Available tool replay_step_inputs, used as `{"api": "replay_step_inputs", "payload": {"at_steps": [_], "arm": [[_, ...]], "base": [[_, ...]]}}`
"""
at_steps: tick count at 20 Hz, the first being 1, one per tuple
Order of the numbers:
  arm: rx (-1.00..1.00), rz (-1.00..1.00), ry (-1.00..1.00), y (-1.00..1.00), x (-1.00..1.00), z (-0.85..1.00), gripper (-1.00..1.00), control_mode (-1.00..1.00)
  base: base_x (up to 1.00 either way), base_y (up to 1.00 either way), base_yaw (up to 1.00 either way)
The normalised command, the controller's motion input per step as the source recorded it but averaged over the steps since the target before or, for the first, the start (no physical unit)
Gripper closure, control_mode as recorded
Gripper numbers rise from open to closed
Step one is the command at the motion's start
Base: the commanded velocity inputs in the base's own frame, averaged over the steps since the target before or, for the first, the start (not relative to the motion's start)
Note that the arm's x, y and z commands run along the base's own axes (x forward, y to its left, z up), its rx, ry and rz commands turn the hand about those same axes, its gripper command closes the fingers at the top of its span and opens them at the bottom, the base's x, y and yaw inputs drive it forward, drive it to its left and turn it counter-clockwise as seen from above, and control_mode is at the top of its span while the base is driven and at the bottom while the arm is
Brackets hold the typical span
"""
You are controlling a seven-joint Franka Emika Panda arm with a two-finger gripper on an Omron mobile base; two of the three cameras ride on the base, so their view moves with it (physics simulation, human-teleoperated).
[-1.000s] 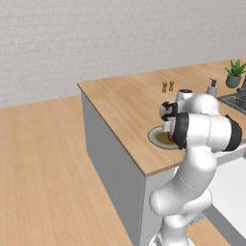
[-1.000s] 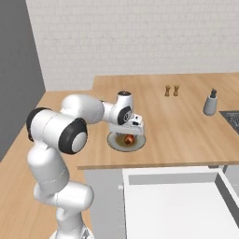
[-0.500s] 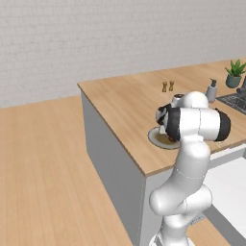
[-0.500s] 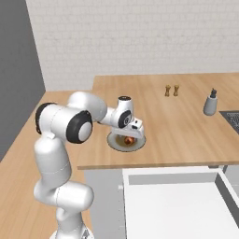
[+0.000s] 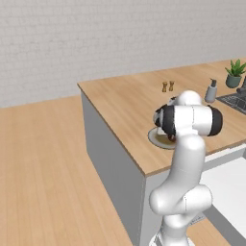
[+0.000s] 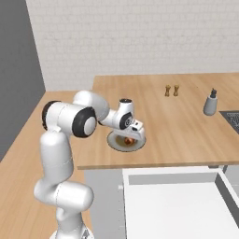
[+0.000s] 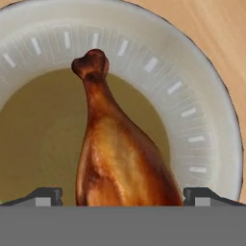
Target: Pick up the knife from the drawer and place it on the cutting board. Then place the meat from the plate to the cutting board.
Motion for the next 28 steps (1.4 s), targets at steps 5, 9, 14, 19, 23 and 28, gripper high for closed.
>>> {"api": "replay_step_inputs", "payload": {"at_steps": [5, 9, 14, 19, 23, 28], "arm": [[0.00, -0.02, 0.00, -0.06, 0.00, -0.18, 1.00, -1.00], [0.00, 0.00, 0.00, 0.00, 0.02, -0.01, 1.00, -1.00], [0.00, 0.00, -0.09, 0.16, -0.27, 0.52, 1.00, -1.00], [0.00, 0.00, -0.19, 0.49, -0.61, 0.95, 1.00, -1.00], [0.00, 0.05, -0.18, 0.60, -0.75, 0.82, 1.00, -1.00], [-0.05, 0.07, -0.11, 0.55, -0.87, 0.45, 1.00, -1.00]], "base": [[0.00, 0.00, 0.00], [0.00, 0.00, 0.00], [0.00, 0.00, 0.00], [0.00, 0.00, 0.00], [0.00, 0.00, 0.00], [0.00, 0.00, 0.00]]}}
